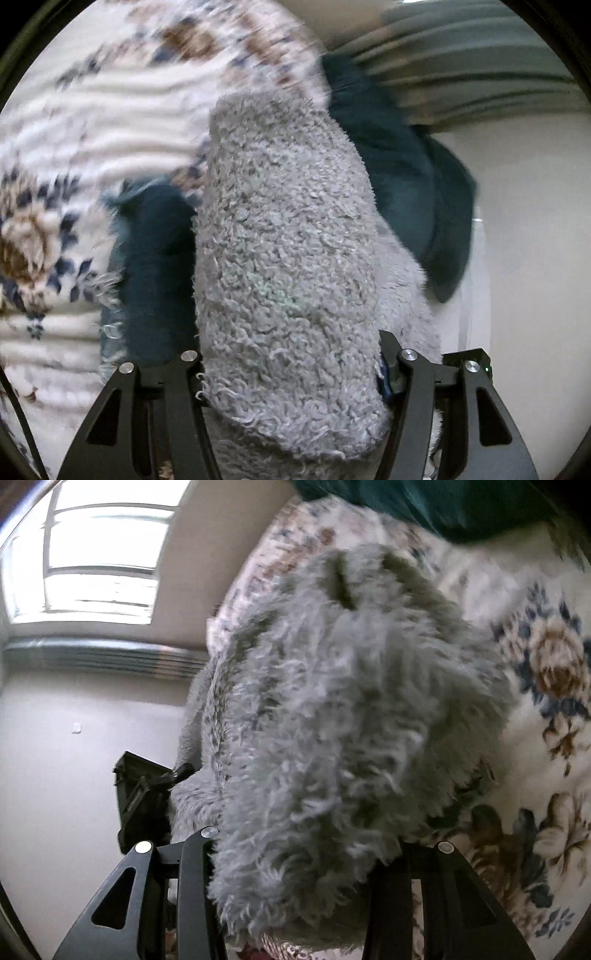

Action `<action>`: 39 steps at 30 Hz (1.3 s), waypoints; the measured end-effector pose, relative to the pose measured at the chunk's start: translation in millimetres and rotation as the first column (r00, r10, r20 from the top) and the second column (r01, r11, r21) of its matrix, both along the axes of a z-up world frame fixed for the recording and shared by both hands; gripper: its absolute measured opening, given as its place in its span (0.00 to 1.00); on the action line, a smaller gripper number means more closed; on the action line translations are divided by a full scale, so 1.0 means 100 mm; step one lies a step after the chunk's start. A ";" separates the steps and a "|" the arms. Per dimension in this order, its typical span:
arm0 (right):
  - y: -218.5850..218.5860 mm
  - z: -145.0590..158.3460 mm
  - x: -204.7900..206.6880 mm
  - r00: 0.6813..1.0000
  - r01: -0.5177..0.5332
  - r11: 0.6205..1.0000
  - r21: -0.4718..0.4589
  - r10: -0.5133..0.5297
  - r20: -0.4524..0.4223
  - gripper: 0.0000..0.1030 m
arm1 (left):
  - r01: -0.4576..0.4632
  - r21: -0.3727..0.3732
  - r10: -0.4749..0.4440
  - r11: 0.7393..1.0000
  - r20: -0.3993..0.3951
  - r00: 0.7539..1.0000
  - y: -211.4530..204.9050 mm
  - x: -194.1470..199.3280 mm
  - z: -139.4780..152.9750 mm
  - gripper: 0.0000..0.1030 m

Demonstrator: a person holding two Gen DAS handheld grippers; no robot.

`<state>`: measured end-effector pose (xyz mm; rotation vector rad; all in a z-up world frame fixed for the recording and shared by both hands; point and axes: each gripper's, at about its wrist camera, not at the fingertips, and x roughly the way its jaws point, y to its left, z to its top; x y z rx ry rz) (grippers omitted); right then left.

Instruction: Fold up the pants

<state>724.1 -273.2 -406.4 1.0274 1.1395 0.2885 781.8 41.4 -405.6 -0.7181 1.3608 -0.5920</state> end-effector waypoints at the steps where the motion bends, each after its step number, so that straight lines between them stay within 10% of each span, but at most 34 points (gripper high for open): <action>1: 0.02 -0.10 0.00 1.000 -0.009 1.000 -0.002 0.009 -0.026 0.41 | 0.000 0.004 0.000 1.000 -0.027 1.000 0.03 -0.01 -0.11 0.56; 9: 0.10 -0.21 0.46 0.991 -0.081 0.995 -0.052 0.075 -0.108 0.60 | -0.047 0.057 0.051 0.997 -0.078 0.996 0.15 -0.20 -0.09 0.67; 11: 0.14 -0.05 0.53 0.989 -0.103 0.988 -0.111 0.089 -0.118 0.83 | -0.050 0.153 0.059 0.987 -0.052 0.997 0.13 -0.24 0.08 0.71; 14: 0.20 0.25 0.54 0.989 -0.129 0.957 -0.259 0.103 -0.110 0.89 | -0.072 0.372 0.041 0.925 0.090 0.995 0.02 -0.33 0.47 0.87; 21: 0.57 1.14 0.21 0.990 -0.139 0.700 -0.701 0.103 -0.094 0.90 | -0.128 0.664 -0.054 0.737 0.247 0.967 -0.23 -0.74 0.96 0.97; 24: 0.67 1.37 0.17 0.989 -0.142 0.611 -0.779 0.124 -0.084 0.91 | -0.149 0.703 -0.077 0.695 0.278 0.957 -0.31 -0.96 1.11 0.97; 31: 0.76 1.73 -0.19 0.987 -0.133 0.523 -0.842 0.152 -0.061 0.92 | -0.162 0.716 -0.097 0.679 0.306 0.947 -0.47 -1.21 1.20 0.97; 39: 0.82 2.03 -0.64 0.991 -0.091 0.516 -0.852 0.135 -0.023 0.93 | -0.183 0.706 -0.118 0.685 0.354 0.928 -0.53 -1.61 1.53 0.97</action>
